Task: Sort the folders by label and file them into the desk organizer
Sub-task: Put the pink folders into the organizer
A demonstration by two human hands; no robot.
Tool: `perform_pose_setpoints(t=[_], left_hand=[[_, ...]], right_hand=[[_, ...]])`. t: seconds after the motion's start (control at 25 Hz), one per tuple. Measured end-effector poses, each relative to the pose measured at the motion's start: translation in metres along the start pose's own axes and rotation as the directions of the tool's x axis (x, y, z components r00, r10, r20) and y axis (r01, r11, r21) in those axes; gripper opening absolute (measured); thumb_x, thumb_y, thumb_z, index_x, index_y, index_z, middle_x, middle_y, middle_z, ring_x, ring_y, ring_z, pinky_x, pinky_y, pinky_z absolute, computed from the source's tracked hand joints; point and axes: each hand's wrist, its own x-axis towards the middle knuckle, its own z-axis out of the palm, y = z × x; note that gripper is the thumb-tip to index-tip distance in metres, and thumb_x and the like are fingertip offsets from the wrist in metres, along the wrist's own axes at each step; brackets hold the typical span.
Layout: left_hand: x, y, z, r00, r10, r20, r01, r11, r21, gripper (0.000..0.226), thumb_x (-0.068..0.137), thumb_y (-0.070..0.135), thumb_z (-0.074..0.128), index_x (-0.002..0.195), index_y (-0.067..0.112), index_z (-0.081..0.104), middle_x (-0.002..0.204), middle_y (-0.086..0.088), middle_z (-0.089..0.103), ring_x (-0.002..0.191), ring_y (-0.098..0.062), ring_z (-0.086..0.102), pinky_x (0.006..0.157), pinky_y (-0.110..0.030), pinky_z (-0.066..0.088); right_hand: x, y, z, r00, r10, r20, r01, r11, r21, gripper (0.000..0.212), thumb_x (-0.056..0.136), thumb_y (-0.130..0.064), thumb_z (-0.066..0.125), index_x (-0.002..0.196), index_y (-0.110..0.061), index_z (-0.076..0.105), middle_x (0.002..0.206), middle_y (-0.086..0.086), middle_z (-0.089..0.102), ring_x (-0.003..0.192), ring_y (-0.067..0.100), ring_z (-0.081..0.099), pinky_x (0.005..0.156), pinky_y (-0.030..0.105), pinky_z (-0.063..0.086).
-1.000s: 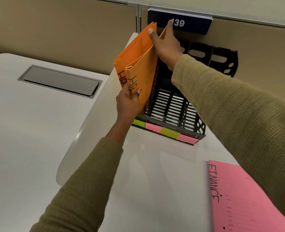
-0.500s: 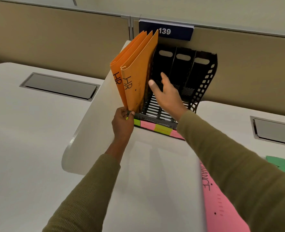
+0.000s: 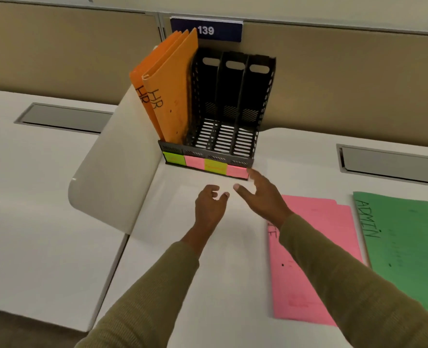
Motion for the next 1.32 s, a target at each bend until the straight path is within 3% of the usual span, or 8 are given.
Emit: perform_pose_setpoints(t=[0.12, 0.24, 0.4, 0.6, 0.76, 0.88, 1.08, 1.32], left_hand=[[-0.042, -0.014, 0.044, 0.989, -0.069, 0.128, 0.063, 0.997, 0.053, 0.037, 0.088, 0.036, 0.070, 0.117, 0.016, 0.060, 0.109, -0.005, 0.065, 0.105, -0.021, 0.063, 0.089, -0.030, 0.050], [-0.078, -0.023, 0.086, 0.955, -0.193, 0.225, 0.177, 0.980, 0.088, 0.040, 0.087, 0.038, 0.070, 0.119, 0.016, 0.058, 0.103, 0.000, 0.060, 0.099, -0.019, 0.063, 0.082, -0.026, 0.045], [-0.107, -0.041, 0.133, 0.913, -0.312, 0.264, 0.299, 0.950, 0.090, 0.048, 0.083, 0.041, 0.070, 0.121, 0.016, 0.056, 0.118, -0.004, 0.063, 0.104, -0.025, 0.064, 0.090, -0.037, 0.054], [-0.121, -0.040, 0.157, 0.918, -0.334, 0.214, 0.342, 0.940, -0.003, 0.038, 0.082, 0.033, 0.072, 0.111, 0.017, 0.053, 0.113, -0.004, 0.067, 0.098, -0.027, 0.068, 0.086, -0.042, 0.058], [-0.123, -0.015, 0.156, 0.903, -0.198, 0.381, 0.234, 0.971, -0.051, 0.032, 0.085, 0.027, 0.073, 0.114, 0.016, 0.065, 0.106, -0.002, 0.074, 0.094, -0.028, 0.072, 0.071, -0.038, 0.057], [-0.123, 0.014, 0.140, 0.884, -0.061, 0.463, 0.161, 0.970, -0.181, 0.029, 0.090, 0.018, 0.067, 0.119, 0.016, 0.067, 0.106, -0.002, 0.075, 0.091, -0.022, 0.074, 0.073, -0.036, 0.061], [-0.109, 0.052, 0.088, 0.928, 0.118, 0.353, 0.020, 0.932, -0.363, 0.025, 0.093, 0.015, 0.063, 0.117, 0.020, 0.068, 0.105, -0.002, 0.076, 0.094, -0.026, 0.074, 0.086, -0.047, 0.060], [-0.089, 0.077, 0.005, 0.908, 0.377, 0.182, -0.274, 0.865, -0.421, 0.026, 0.097, 0.012, 0.059, 0.121, 0.019, 0.066, 0.109, -0.001, 0.074, 0.099, -0.023, 0.071, 0.085, -0.044, 0.060]], right_hand=[[-0.049, 0.064, -0.021, 0.990, 0.139, 0.014, -0.139, 0.989, -0.044, 0.074, 0.093, -0.051, 0.059, 0.152, -0.017, 0.032, 0.155, 0.006, 0.039, 0.141, 0.025, 0.038, 0.110, 0.032, 0.030], [-0.090, 0.126, -0.045, 0.959, 0.282, 0.012, -0.279, 0.956, -0.092, 0.076, 0.092, -0.049, 0.060, 0.152, -0.013, 0.031, 0.154, 0.011, 0.038, 0.141, 0.028, 0.036, 0.111, 0.033, 0.029], [-0.133, 0.198, -0.065, 0.858, 0.512, 0.045, -0.501, 0.853, -0.148, 0.086, 0.088, -0.054, 0.063, 0.154, -0.012, 0.025, 0.153, 0.018, 0.037, 0.136, 0.036, 0.041, 0.112, 0.043, 0.036], [-0.156, 0.228, -0.065, 0.837, 0.536, 0.112, -0.506, 0.835, -0.217, 0.086, 0.088, -0.057, 0.061, 0.153, -0.013, 0.025, 0.151, 0.017, 0.034, 0.136, 0.037, 0.040, 0.110, 0.043, 0.038], [-0.150, 0.221, -0.069, 0.842, 0.527, 0.113, -0.517, 0.849, -0.109, 0.083, 0.087, -0.063, 0.057, 0.150, -0.016, 0.030, 0.147, 0.016, 0.042, 0.130, 0.038, 0.047, 0.107, 0.044, 0.043], [-0.135, 0.201, -0.083, 0.842, 0.537, 0.050, -0.539, 0.840, 0.066, 0.078, 0.090, -0.061, 0.056, 0.147, -0.014, 0.035, 0.146, 0.015, 0.046, 0.128, 0.037, 0.049, 0.102, 0.041, 0.043], [-0.089, 0.149, -0.105, 0.864, 0.503, -0.006, -0.461, 0.798, 0.387, 0.077, 0.090, -0.056, 0.060, 0.148, -0.013, 0.033, 0.150, 0.011, 0.042, 0.129, 0.034, 0.047, 0.104, 0.047, 0.043], [-0.008, 0.050, -0.109, 0.943, 0.329, 0.045, -0.295, 0.770, 0.566, 0.071, 0.091, -0.067, 0.047, 0.144, -0.020, 0.042, 0.146, 0.003, 0.049, 0.124, 0.031, 0.052, 0.104, 0.052, 0.044]])
